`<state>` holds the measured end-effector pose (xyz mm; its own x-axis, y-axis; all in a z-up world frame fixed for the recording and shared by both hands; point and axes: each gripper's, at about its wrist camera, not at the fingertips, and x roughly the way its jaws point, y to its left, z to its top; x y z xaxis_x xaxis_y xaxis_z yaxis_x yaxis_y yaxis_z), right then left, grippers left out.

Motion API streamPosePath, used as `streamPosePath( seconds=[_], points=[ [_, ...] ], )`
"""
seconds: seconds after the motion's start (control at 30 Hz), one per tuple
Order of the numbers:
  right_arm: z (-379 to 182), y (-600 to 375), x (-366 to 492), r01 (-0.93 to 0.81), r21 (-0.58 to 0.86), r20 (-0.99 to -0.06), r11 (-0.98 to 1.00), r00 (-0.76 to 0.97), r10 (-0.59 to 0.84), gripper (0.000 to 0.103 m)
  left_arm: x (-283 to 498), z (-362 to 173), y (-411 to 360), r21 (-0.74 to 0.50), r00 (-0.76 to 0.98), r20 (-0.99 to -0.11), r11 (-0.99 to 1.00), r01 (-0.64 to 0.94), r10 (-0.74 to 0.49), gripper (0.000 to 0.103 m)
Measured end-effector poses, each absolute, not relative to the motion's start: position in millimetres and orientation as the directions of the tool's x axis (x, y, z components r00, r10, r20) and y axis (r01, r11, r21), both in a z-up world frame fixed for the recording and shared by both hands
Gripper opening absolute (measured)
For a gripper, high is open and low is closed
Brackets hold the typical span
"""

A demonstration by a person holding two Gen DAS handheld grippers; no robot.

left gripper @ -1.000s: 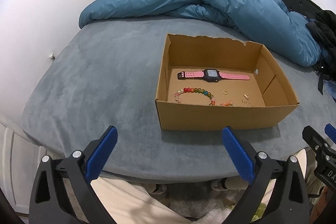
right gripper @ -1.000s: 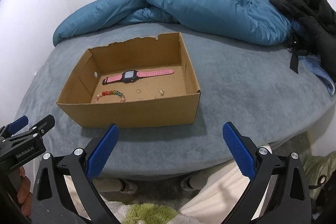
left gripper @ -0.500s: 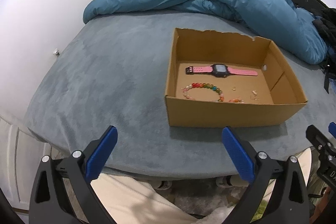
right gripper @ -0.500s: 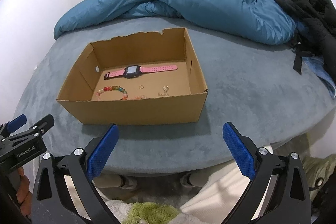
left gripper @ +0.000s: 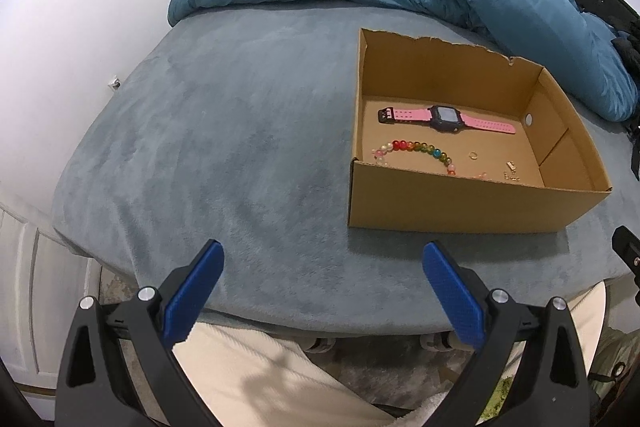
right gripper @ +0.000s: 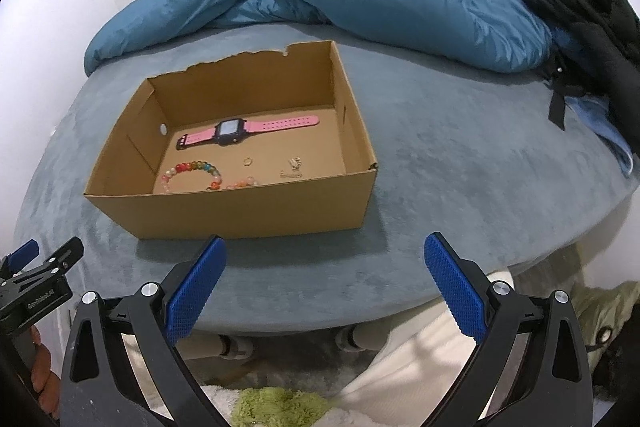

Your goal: Organize jewelry

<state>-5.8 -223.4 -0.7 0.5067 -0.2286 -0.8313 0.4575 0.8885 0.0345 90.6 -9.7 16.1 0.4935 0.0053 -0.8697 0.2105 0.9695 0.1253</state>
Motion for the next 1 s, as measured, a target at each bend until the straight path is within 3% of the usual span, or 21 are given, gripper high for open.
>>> streamPosePath(
  seconds=[0.47,1.0],
  points=[
    [-0.4,-227.6,3.7,0.442,0.028,-0.859,0.896,0.469,-0.205,0.095,99.4,14.6,-17.7,0.098,0.430,-0.903,0.959,0.266,-0.026,0.097],
    [-0.6,-227.8,13.3,0.438,0.016,-0.861,0.899,0.462,-0.210,0.095,107.1,21.1,-12.4,0.120,0.469,-0.883,0.962,0.244,-0.009,0.097]
  ],
)
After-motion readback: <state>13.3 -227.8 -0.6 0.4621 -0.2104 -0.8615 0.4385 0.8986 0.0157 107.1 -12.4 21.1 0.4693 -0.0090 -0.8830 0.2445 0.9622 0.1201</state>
